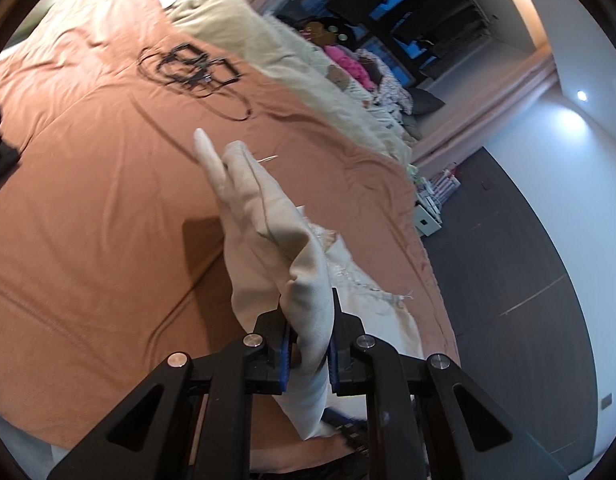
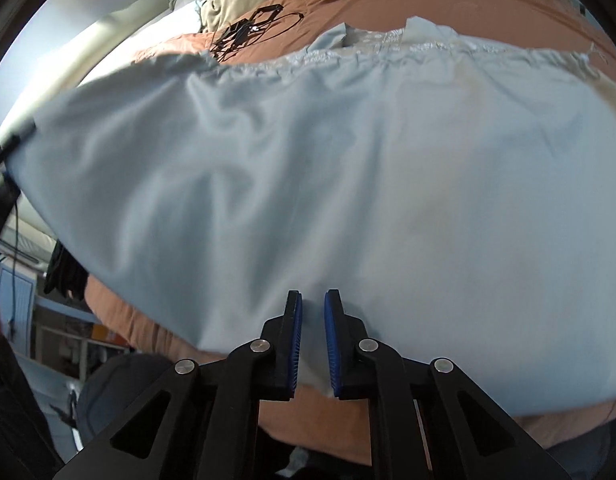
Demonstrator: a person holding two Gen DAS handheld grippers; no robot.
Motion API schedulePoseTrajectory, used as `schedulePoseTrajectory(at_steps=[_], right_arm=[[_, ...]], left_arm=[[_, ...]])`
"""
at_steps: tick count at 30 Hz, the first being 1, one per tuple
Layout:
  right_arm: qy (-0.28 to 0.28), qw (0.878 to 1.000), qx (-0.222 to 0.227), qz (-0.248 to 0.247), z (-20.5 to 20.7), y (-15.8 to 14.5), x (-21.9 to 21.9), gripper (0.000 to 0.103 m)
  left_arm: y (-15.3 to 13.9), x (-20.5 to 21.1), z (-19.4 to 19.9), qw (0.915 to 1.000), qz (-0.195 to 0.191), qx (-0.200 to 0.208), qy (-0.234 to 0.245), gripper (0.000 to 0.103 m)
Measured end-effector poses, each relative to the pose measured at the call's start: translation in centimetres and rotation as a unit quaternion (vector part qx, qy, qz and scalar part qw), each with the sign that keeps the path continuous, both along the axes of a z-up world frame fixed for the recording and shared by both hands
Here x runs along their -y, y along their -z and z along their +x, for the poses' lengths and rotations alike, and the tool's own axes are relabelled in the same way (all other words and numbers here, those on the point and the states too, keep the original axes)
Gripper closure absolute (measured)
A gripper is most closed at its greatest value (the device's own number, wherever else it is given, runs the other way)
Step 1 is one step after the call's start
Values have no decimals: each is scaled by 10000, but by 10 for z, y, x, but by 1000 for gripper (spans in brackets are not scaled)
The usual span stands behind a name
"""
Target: Fold large clothes
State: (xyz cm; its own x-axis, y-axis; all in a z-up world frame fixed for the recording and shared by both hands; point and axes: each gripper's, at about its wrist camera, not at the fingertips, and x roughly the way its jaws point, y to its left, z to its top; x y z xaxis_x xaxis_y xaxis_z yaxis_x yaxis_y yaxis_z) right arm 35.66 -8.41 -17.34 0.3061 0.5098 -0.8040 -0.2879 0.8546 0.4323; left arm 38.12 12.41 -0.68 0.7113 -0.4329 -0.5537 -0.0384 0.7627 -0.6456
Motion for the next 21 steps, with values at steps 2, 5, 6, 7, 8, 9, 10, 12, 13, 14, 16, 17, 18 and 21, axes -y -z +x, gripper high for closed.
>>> schedulePoseTrajectory(at_steps=[2, 5, 6, 7, 8, 9, 10, 12, 13, 14, 16, 17, 18, 21], right_arm=[[52, 9999, -66, 125, -3, 8, 4, 94], [92, 9995, -131, 280, -4, 17, 9, 94], [96, 9992, -180, 331, -3, 19, 10, 94], [99, 9990, -219, 372, -4, 20, 12, 95], [103, 9987, -254, 419, -4, 19, 14, 94], [114, 9984, -283, 485, -5, 18, 17, 94], [138, 9981, -276, 528, -6, 15, 19, 94], [169, 9980, -174, 579, -12, 8, 27, 94], [191, 9978, -115, 627, -14, 4, 33, 94], [229, 9975, -69, 659, -17, 0, 38, 94], [381, 9965, 39, 737, -22, -9, 57, 94], [463, 9958, 75, 791, -23, -12, 66, 94], [559, 9947, 114, 854, -25, -16, 77, 94], [859, 9911, 267, 978, -30, -27, 112, 94]], left_arm=[[-13, 15, 7, 9999, 56, 66, 126, 88], [-27, 40, 16, 9992, 204, 124, 327, 88], [-30, 48, 18, 9988, 253, 146, 389, 88], [-34, 56, 20, 9985, 291, 168, 443, 88], [-39, 66, 25, 9980, 312, 195, 508, 88], [-42, 71, 24, 9977, 325, 216, 548, 88], [-46, 78, 25, 9972, 355, 252, 606, 88], [-54, 94, 28, 9959, 410, 308, 743, 88], [-58, 103, 30, 9951, 444, 330, 821, 88], [-62, 115, 33, 9940, 491, 351, 912, 88], [-66, 129, 38, 9923, 549, 373, 1048, 88], [-67, 139, 41, 9912, 576, 378, 1127, 88], [-68, 147, 44, 9902, 596, 374, 1208, 88], [-69, 176, 56, 9869, 658, 340, 1432, 88]])
